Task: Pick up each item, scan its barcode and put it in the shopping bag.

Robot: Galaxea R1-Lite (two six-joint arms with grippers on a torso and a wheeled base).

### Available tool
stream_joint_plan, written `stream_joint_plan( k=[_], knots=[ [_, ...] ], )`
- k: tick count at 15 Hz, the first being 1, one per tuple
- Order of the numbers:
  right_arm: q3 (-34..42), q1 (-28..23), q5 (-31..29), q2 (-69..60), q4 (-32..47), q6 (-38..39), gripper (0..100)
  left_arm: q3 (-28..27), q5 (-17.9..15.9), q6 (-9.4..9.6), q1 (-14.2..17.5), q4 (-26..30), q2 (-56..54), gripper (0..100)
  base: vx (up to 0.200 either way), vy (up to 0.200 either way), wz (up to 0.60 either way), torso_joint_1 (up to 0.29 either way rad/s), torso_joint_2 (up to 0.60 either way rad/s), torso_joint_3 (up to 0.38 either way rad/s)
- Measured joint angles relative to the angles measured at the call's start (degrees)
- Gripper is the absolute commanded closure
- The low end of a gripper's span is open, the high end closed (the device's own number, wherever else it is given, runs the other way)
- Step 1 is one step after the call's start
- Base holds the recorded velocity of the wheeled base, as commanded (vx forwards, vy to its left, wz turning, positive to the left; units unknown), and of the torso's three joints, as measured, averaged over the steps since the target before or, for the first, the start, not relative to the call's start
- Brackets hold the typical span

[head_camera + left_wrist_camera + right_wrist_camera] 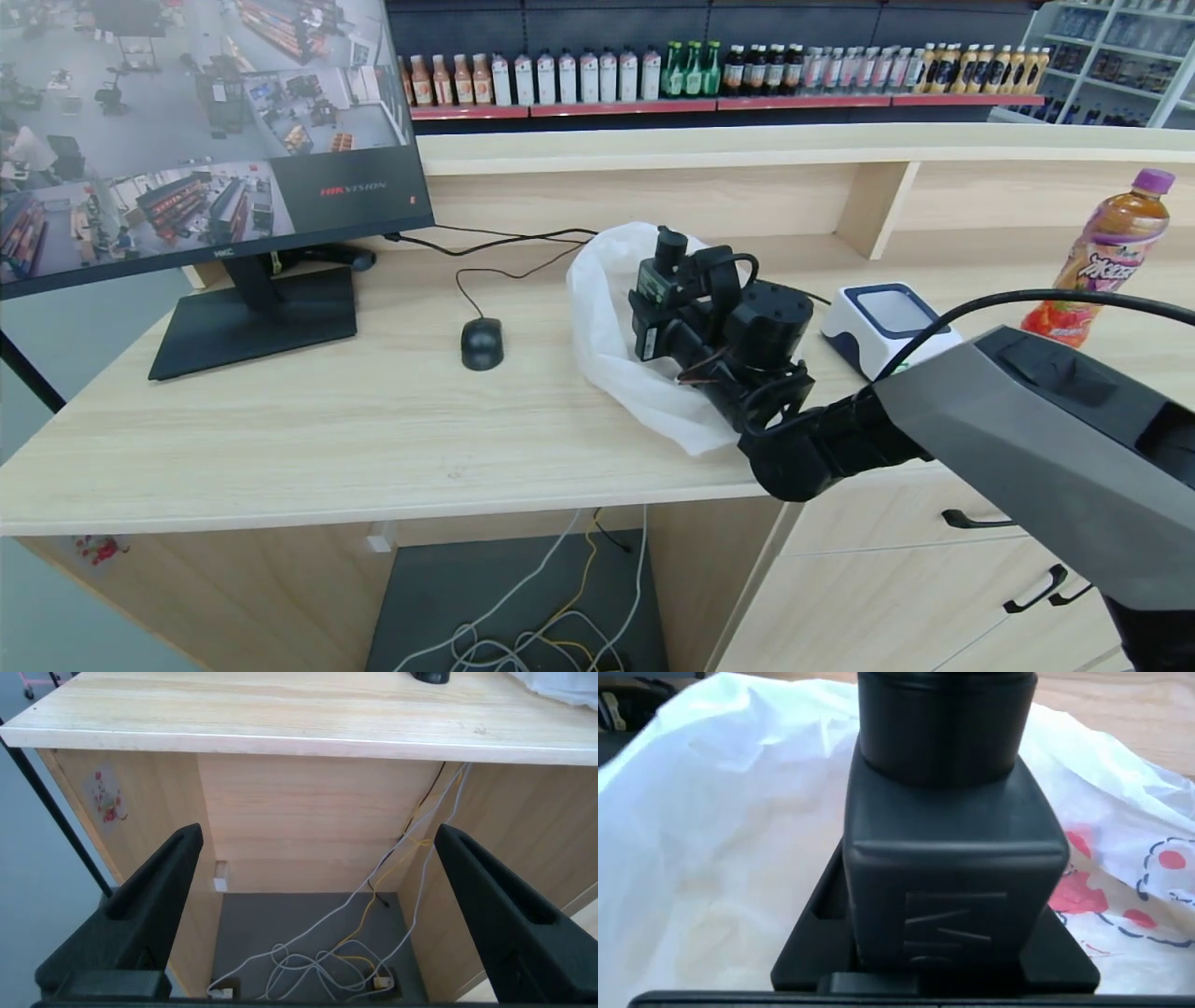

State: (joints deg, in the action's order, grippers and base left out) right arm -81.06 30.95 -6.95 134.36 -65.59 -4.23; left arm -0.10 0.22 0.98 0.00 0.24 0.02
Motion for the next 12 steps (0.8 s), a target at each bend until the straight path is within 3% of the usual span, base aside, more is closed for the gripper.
stream_joint_plan(
  k=[12],
  knots=[
    [0.2,-0.1,0.0,2.8,-0.8,-0.1,100,0.0,0.0,0.0,0.0,0.0,0.0,0,0.0,0.0,0.0,0.0,0.0,0.0]
  ],
)
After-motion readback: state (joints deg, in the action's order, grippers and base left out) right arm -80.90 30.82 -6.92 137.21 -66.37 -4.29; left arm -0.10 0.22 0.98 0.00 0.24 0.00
